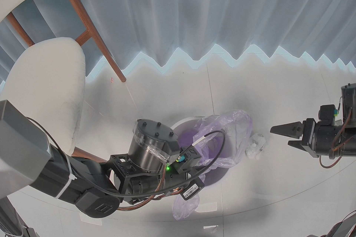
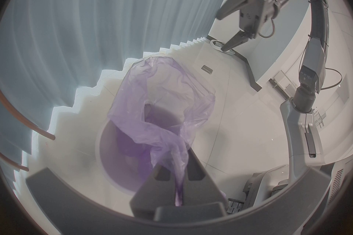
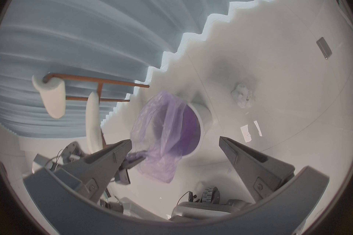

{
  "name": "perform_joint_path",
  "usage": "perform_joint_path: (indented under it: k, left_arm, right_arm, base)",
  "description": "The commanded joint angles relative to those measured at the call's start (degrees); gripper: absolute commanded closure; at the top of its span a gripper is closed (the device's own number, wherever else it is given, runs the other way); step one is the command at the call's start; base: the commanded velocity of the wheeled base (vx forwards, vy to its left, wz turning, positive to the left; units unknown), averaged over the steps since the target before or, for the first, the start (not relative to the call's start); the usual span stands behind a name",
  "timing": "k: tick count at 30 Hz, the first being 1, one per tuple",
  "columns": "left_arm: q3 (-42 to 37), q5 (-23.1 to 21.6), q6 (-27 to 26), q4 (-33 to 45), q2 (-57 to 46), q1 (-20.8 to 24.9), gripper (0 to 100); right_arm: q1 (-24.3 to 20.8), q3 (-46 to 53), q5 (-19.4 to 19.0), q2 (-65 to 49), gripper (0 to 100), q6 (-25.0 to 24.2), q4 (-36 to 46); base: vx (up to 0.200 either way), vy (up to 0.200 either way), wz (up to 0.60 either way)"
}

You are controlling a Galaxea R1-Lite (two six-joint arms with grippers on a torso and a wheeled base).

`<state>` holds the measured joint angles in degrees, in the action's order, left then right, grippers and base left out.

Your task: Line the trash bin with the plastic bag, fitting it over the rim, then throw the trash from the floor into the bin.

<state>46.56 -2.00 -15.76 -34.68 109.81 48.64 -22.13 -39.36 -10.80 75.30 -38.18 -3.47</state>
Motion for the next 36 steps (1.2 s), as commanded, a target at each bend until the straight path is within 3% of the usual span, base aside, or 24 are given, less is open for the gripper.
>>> perform_joint_path:
  k: [1,12,24,36]
  left_arm:
    - [0.1,0.1,0.0,0.0,0.9,0.2,100]
    - [0.2,0.1,0.0,0.1,1.3,-0.4,100]
    - [0.1,0.9,0.7,0.2,1.2,-0.5,100]
    - [0.1,0.9,0.9,0.1,1.2,-0.4,100]
  right_arm:
    - [-2.0,-3.7,2.5,7.4,0,-1.5,-0.2]
    - [-9.6,-7.7,8.6,16.0,0,-4.1,-0.2]
    - [-11.3,-11.7,13.0,24.8,0,-4.2,-3.7]
    - [-13.2,-12.0,14.7,25.9,0,-5.1,-3.7]
  base:
    - [0.000,0.000,0.00]
    - [0.000,0.000,0.00]
    - [0.000,0.000,0.00]
    - [0.000,0.000,0.00]
